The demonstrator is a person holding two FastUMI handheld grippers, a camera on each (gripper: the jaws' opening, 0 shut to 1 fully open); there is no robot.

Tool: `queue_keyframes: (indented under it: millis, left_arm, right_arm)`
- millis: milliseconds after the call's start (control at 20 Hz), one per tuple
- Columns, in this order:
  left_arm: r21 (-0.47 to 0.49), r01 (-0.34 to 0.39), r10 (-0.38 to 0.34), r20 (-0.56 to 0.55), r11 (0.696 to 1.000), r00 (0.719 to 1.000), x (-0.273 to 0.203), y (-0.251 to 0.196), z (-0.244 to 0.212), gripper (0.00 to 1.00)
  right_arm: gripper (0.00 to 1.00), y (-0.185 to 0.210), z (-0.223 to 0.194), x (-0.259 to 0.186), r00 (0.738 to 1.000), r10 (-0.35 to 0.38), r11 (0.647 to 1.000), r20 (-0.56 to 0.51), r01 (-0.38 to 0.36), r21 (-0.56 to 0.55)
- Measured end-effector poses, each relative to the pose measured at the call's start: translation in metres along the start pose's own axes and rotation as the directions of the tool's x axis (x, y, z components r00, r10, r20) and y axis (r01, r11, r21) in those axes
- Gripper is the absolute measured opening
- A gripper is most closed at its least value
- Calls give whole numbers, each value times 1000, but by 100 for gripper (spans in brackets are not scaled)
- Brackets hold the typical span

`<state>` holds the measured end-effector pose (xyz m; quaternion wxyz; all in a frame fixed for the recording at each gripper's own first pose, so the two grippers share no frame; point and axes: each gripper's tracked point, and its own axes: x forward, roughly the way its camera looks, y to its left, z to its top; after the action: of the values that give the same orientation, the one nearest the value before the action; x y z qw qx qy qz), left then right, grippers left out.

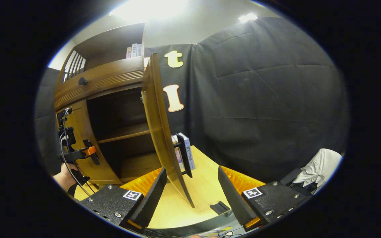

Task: Open the right door of the double-door shoe cabinet with the right hand, and open the left door with the left hand.

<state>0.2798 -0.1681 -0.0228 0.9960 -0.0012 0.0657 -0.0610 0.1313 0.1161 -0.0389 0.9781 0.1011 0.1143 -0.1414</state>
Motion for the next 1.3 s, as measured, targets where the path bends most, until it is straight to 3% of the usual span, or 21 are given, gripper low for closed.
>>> queue_keyframes:
  millis: [50, 100, 150, 300, 350, 750, 800, 850, 1100, 1200, 1300]
  left_arm:
    - [-12, 1, -1, 4, 1000, 1000, 0, -1, 0, 19]
    - [-21, 1, -1, 5, 1000, 1000, 0, -2, -1, 31]
    - [-31, 0, 0, 1, 1000, 1000, -1, -1, -3, 31]
    - [-27, -2, 2, 2, 1000, 1000, -5, -1, -3, 26]
    - [-26, -3, 3, 3, 1000, 1000, -8, -2, -2, 31]
    - [-33, -7, 7, 10, 999, 1000, -49, 0, -3, 31]
    - [-36, -6, 6, 16, 999, 1000, -53, 1, -3, 20]
    - [-40, -5, 6, 15, 999, 1000, -55, 3, -2, 26]
    - [-36, 9, -8, 28, 999, 1000, -69, 19, 15, 26]
    - [-41, 8, -7, 36, 999, 999, -84, 15, 0, 23]
    - [-44, 2, 0, 42, 999, 999, -93, 17, -2, 26]
  right_arm:
    - [96, 6, -2, 1, 1000, 14, 1000, -1, -14, -7]
    - [95, 12, -2, 2, 1000, 28, 1000, 1, -27, -15]
    - [92, 17, -2, 3, 999, 40, 999, 5, -40, -25]
    - [96, 32, 0, 7, 997, 78, 996, 11, -77, -51]
    - [96, 36, -2, 6, 996, 92, 994, 13, -91, -54]
    - [95, 63, -8, 8, 984, 177, 979, 2, -176, -104]
    - [96, 65, -8, 9, 983, 184, 977, 1, -183, -105]
    - [96, 69, -9, 9, 981, 196, 976, -2, -195, -101]
    - [95, 83, -16, 9, 970, 242, 966, -22, -243, -88]
    - [95, 86, -20, 10, 965, 258, 962, -35, -260, -85]
    - [96, 89, -26, 12, 962, 270, 959, -48, -273, -80]
